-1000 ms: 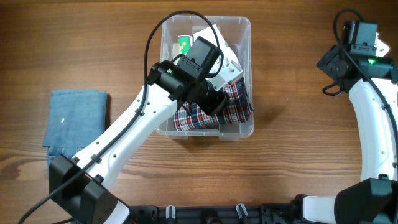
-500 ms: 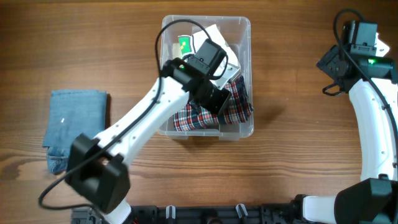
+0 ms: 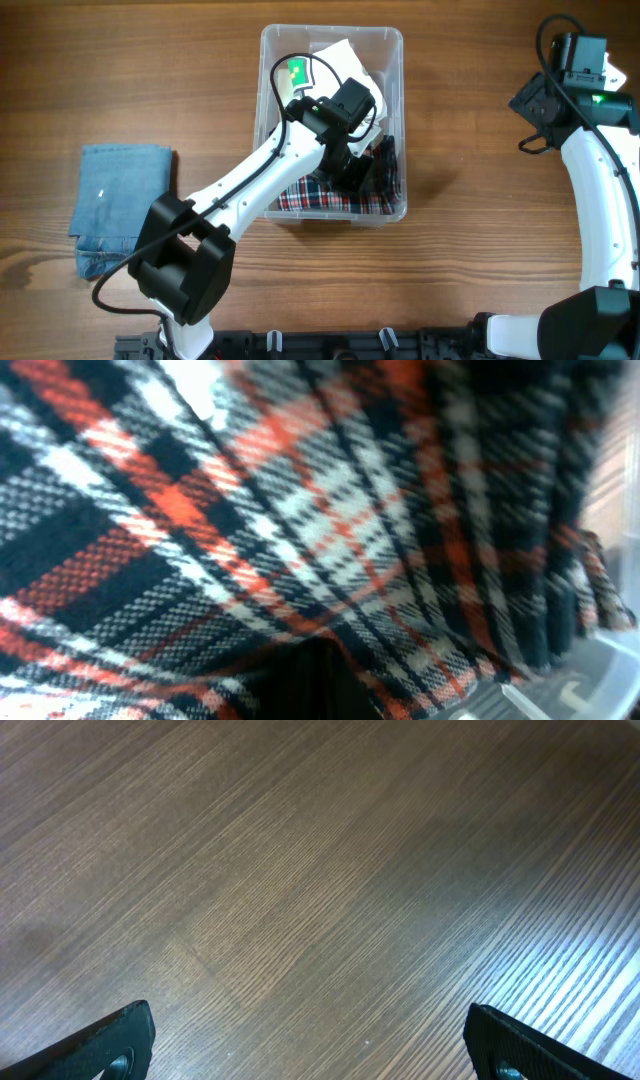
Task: Pack container
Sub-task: 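Lower the plaid garment into the bin's lower part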
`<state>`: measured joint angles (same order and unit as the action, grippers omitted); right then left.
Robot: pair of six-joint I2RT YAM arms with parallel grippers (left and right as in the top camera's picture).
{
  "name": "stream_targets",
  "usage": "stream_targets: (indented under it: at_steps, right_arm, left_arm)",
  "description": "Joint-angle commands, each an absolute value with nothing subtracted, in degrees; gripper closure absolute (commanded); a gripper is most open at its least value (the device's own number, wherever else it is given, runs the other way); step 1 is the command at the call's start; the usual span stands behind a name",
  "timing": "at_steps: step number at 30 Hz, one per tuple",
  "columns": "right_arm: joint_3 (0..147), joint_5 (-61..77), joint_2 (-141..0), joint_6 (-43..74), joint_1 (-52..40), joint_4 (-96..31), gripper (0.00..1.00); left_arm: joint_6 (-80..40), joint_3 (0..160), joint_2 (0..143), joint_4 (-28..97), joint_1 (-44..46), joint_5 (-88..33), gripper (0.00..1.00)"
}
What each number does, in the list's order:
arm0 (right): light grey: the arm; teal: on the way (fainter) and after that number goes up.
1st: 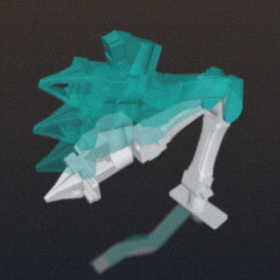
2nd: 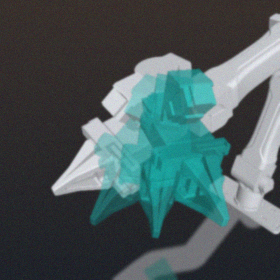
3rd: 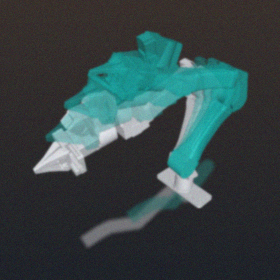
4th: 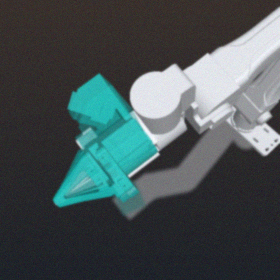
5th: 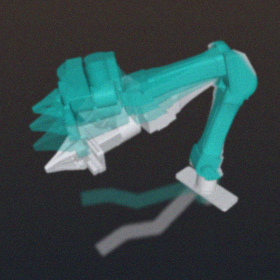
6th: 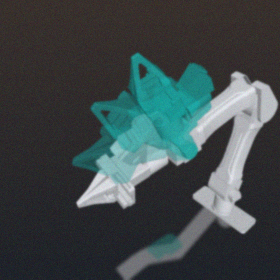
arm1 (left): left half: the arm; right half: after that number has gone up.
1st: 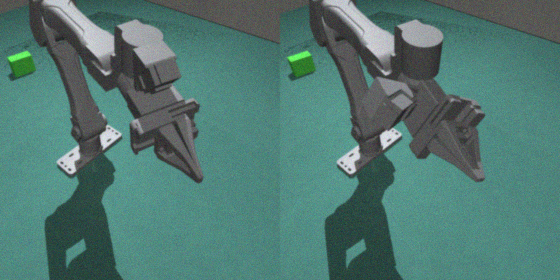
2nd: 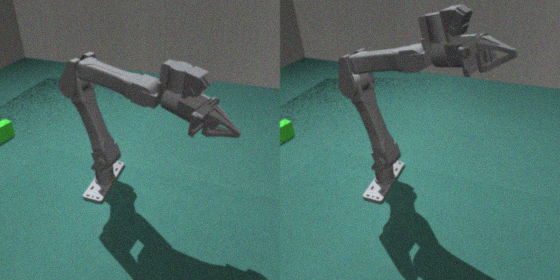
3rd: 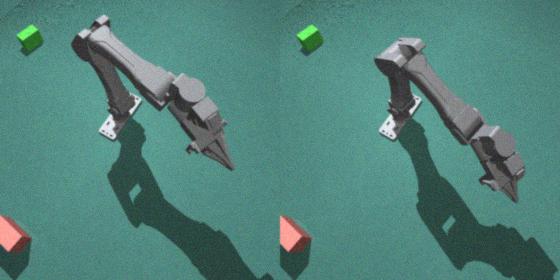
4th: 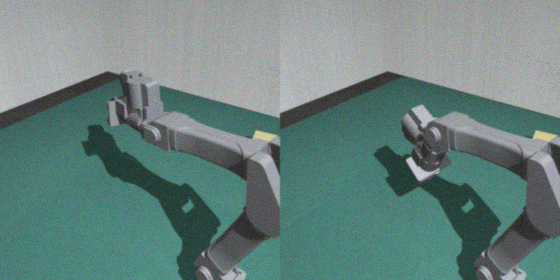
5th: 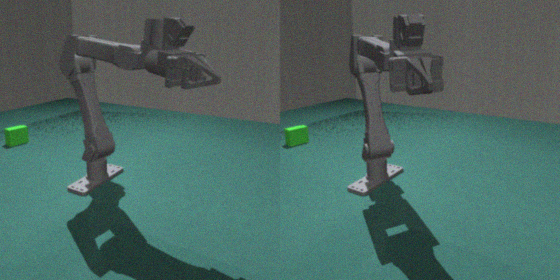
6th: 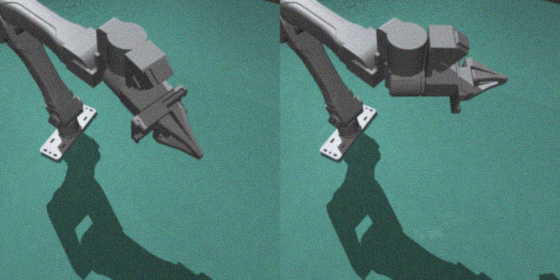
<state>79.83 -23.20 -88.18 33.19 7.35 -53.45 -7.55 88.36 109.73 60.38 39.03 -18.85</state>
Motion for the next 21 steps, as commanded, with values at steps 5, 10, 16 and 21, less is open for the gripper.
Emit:
stream_targets:
  at_steps: [5,10,16,21]
  right_arm:
    - [79.24,-23.94,-88.66,33.41,7.64,-53.12,0.00]
    - [79.24,-23.94,-88.66,33.41,7.64,-53.12,0.00]
    - [79.24,-23.97,-88.66,33.39,7.64,-53.12,0.00]
    - [79.24,-23.94,-88.66,33.43,7.64,-53.10,0.00]
  left_arm:
    - [-8.62,88.05,111.57,65.39,39.38,-11.00,0.94]
    - [-8.62,88.07,111.55,64.93,39.38,-11.00,0.88]
    - [-9.65,90.13,110.43,63.53,39.38,-11.11,0.94]
    - [-9.78,94.00,107.50,62.94,39.68,-11.62,0.96]
